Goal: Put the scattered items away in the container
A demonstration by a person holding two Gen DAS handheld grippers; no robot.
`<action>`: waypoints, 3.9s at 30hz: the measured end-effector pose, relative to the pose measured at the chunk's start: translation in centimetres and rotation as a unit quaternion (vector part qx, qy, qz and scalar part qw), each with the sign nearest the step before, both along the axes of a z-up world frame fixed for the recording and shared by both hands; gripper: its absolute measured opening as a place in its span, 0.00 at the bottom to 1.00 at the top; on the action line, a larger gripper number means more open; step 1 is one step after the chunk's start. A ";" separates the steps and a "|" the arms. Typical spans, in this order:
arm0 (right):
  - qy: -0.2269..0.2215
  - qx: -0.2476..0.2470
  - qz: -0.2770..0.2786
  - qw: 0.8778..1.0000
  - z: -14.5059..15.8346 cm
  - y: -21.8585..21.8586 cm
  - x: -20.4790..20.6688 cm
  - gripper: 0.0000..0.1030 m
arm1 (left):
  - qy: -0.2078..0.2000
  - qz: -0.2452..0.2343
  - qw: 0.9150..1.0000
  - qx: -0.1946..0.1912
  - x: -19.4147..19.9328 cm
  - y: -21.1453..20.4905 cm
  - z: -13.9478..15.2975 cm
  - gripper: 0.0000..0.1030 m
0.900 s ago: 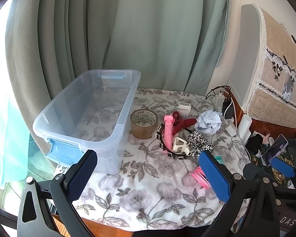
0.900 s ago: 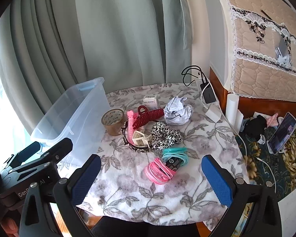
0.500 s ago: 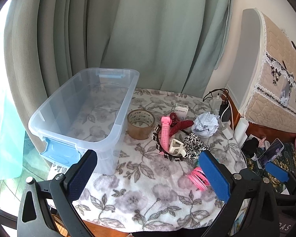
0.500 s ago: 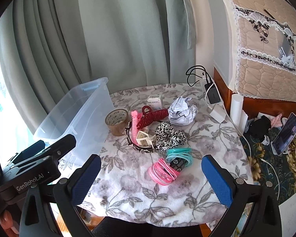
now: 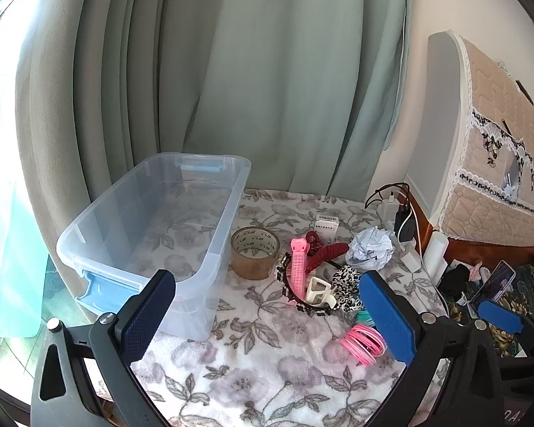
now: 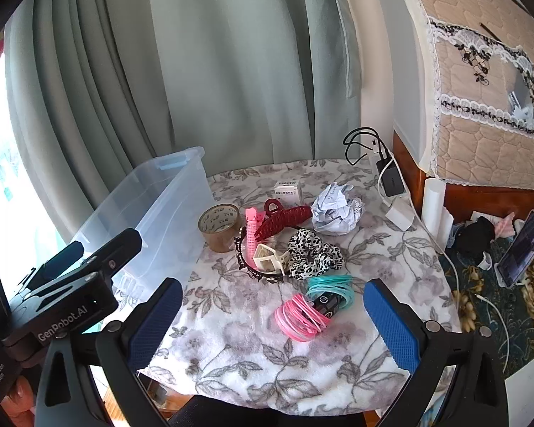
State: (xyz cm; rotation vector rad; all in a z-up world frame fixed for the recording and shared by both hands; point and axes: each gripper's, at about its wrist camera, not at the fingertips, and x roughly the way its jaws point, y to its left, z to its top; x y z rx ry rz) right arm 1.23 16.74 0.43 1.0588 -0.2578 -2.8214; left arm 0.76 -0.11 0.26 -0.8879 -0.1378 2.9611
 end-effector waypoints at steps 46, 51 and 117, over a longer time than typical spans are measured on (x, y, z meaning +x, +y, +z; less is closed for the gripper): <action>-0.038 0.003 -0.040 0.999 -1.4 4.5 -1.2 1.00 | -0.074 -0.035 0.995 -0.052 -1.6 3.4 -1.1 1.00; -0.072 0.002 -0.077 0.994 -3.7 7.7 -2.1 1.00 | -0.115 -0.082 0.989 -0.044 -2.3 6.7 -3.8 0.99; -0.159 -0.038 -0.083 0.983 -12.0 13.3 -8.4 0.66 | -0.187 -0.155 0.968 0.060 -11.0 8.1 -8.2 0.14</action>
